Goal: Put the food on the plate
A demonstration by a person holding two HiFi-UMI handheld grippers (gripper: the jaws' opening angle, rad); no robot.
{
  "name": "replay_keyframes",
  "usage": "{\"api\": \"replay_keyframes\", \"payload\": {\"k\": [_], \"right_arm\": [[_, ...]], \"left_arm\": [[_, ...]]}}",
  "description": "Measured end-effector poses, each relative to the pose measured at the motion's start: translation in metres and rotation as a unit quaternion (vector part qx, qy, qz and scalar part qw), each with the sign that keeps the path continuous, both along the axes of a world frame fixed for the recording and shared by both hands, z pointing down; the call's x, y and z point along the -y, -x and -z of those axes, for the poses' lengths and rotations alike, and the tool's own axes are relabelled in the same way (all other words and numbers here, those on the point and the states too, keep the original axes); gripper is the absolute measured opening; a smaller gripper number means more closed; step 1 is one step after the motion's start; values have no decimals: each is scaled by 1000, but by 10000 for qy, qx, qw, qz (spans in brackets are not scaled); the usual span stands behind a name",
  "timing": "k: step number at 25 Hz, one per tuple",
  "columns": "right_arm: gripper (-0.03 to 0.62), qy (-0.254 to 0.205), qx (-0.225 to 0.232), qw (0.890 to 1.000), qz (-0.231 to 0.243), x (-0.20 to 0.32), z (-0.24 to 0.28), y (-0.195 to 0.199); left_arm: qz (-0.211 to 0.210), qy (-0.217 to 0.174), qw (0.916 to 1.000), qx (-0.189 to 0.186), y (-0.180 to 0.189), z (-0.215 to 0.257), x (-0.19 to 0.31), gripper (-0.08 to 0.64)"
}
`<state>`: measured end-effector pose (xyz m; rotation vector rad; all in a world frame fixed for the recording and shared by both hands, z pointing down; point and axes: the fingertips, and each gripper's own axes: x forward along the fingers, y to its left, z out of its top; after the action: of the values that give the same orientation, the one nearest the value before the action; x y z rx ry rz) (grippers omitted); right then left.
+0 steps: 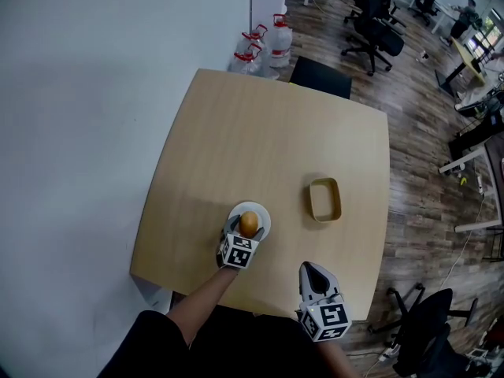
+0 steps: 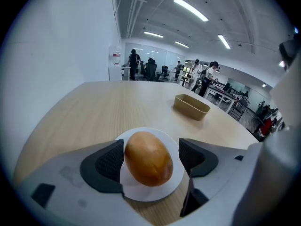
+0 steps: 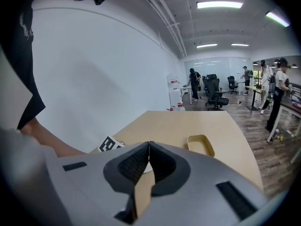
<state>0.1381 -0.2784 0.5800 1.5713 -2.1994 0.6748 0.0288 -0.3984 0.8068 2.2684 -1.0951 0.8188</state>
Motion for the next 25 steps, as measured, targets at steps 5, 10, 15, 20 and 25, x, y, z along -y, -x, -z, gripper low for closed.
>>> {"api": "replay_keyframes", "payload": {"k": [5,10,15,20,25], "right_arm": [[60,-176,46,9998,90,-15,10,4],[60,-390,152,9991,115,-35,23,3],[60,-662,231,9975,72,-62,37,-3],[60,-887,341,9955,-17,-97,48,-14],[60,-1060,461,9933,-45,-135,60,-15]], "left_arm": [[167,-248,9995,-84,8,27,-9,336],[335,-502,9980,-202,15,59,-30,336],[513,-806,9946,-413,23,96,-64,336],[627,-979,9895,-861,15,153,-120,336],[648,-1353,9802,-1294,6,216,-186,336]]}}
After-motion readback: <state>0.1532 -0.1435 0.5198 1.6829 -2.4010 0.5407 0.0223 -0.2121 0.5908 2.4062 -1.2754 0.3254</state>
